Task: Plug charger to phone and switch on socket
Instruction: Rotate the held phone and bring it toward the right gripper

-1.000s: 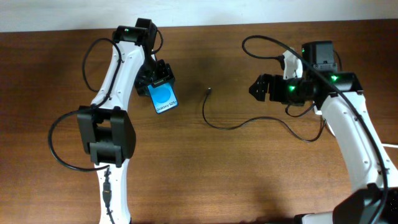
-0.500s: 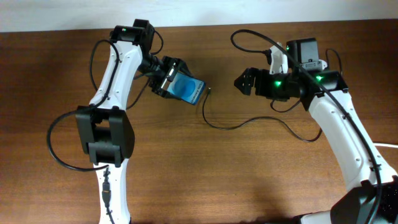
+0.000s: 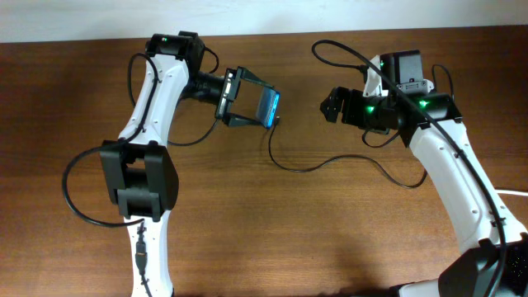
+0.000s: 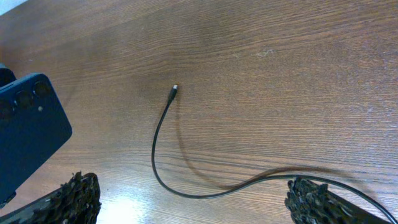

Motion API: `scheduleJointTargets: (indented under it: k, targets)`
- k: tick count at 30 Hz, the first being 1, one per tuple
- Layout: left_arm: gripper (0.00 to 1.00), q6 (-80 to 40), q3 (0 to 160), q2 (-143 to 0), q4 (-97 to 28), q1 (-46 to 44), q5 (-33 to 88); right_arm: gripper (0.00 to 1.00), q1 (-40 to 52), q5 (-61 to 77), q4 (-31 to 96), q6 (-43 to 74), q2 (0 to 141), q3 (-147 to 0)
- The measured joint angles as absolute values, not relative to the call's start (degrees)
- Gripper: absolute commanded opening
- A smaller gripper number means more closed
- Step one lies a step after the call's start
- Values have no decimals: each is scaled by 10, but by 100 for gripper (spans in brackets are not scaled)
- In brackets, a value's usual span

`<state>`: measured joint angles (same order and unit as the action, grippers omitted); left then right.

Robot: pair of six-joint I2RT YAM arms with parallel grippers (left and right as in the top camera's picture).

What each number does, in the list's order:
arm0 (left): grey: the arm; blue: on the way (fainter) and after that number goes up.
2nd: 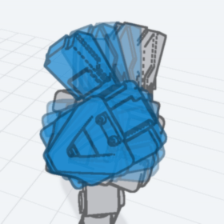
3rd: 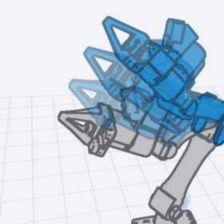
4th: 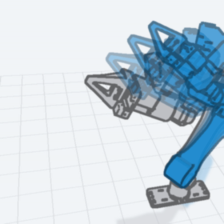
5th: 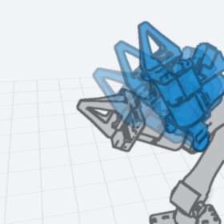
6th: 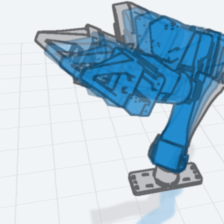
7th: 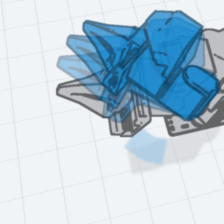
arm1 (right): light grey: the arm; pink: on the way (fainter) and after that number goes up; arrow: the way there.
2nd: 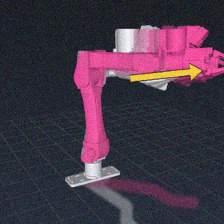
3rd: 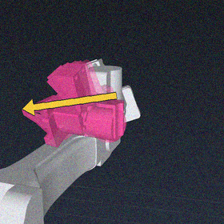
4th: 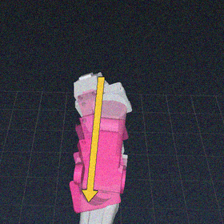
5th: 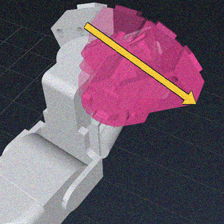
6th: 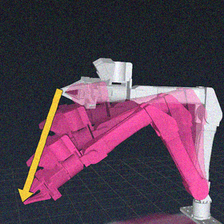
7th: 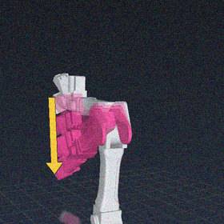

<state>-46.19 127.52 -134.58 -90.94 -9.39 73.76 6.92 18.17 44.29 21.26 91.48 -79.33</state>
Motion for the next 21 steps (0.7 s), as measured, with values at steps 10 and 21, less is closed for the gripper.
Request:
scheduleJointTargets:
  k: [10, 21]
  targets:
    - [0, -490, 1275, -1346, -879, -92, 688, 99, 77, 265, 391, 213, 916, -794]
    - [0, -750, 1277, -1346, -824, -89, 338, 69, 227, 232, 302, 319, 988, -794]
